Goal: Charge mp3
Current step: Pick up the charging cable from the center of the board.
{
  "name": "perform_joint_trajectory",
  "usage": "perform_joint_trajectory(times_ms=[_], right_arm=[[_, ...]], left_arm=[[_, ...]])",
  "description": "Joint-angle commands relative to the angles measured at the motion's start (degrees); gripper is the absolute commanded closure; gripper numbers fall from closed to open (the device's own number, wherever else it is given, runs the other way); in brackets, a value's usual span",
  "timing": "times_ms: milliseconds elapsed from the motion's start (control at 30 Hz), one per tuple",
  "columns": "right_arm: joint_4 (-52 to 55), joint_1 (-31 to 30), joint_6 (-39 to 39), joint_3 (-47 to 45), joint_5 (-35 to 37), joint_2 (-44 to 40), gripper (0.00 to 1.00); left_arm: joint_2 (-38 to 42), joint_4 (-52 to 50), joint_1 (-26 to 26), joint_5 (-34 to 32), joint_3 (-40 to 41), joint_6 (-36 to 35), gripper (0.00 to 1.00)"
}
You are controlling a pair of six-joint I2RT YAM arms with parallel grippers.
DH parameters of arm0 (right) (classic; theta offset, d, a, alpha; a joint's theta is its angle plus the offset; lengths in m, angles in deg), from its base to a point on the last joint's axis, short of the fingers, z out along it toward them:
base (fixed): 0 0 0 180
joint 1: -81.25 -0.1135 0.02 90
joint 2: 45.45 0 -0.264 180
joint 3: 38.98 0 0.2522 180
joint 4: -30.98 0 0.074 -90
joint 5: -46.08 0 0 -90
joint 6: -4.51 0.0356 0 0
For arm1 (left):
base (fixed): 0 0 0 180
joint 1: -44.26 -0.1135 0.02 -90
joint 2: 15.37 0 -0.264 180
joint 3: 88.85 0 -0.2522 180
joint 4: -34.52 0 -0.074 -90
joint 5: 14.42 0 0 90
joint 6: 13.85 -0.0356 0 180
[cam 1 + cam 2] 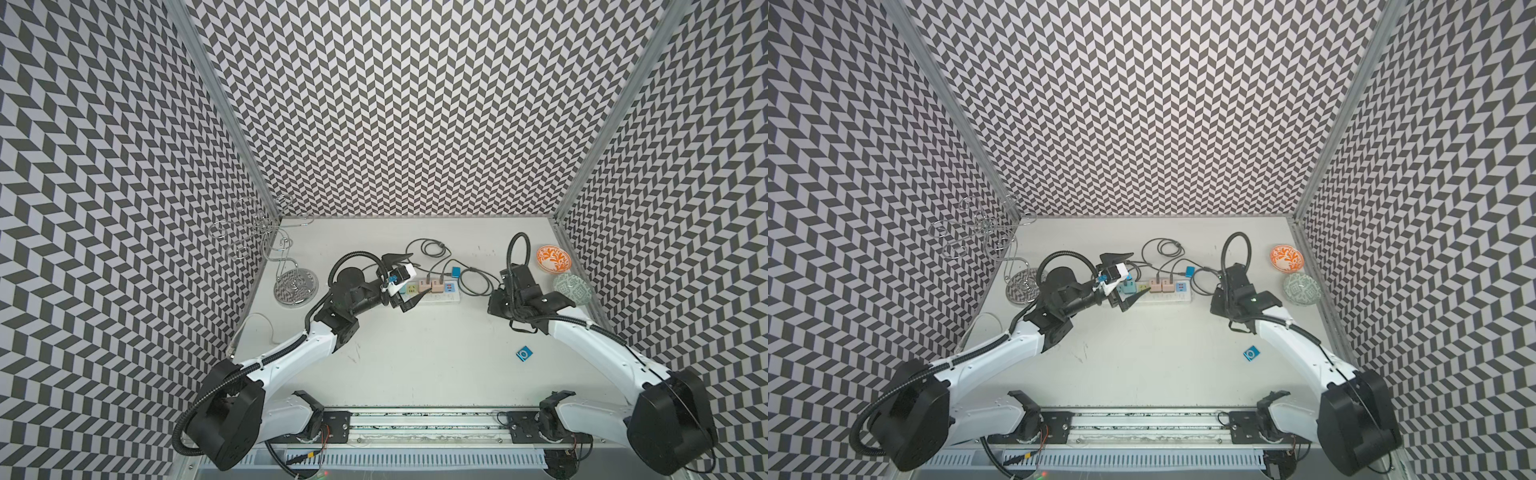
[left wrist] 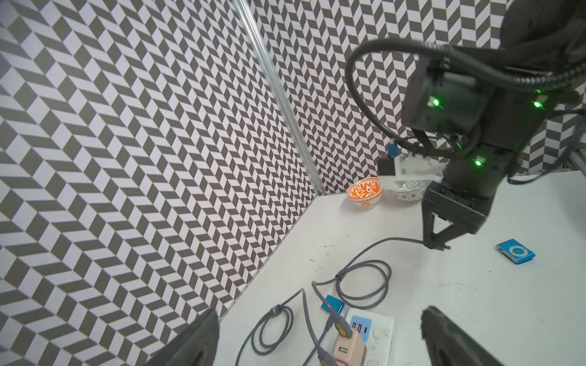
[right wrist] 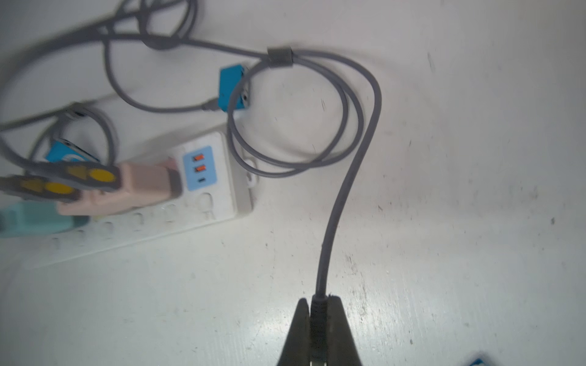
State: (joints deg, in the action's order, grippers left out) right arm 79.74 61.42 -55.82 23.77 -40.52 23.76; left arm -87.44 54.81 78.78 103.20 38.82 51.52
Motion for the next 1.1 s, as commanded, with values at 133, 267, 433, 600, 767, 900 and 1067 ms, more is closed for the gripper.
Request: perform_joint_trajectory(times_ms=[133, 267, 433, 600, 767, 900, 1067], right_arm=[[3.36, 3.39, -13.38, 7.51, -12.75, 0.15, 1.0], [6.74, 5.94, -15.75, 11.86, -18.5, 2.67, 1.0], [9.41, 7.5, -16.88, 15.07, -25.56, 4.25, 1.0], [12.04, 7.6, -17.2, 17.24, -28.65, 4.32, 1.0], [14.62, 7.57, -16.92, 18.33, -33.67, 3.45, 1.0], [16.98, 7.59, -16.62, 18.34, -35.83, 2.05, 1.0], [18.92, 7.6, -15.52, 18.36, -36.55, -0.12, 1.0]], left_arm=[[-7.73, 9.52, 5.49, -0.13, -1.87, -8.3, 0.0], [-13.65, 14.58, 7.54, 1.38, -2.43, -12.6, 0.06], [-20.55, 20.75, 9.93, 0.15, -4.14, -15.84, 0.13], [-26.11, 24.6, 10.37, 2.19, -7.18, -16.02, 0.2], [-29.98, 24.76, 11.9, 1.66, -10.21, -17.7, 0.27], [-31.58, 24.97, 12.15, 1.89, -11.04, -18.36, 0.28], [-33.97, 27.81, 12.15, 3.68, -11.34, -18.39, 0.3]])
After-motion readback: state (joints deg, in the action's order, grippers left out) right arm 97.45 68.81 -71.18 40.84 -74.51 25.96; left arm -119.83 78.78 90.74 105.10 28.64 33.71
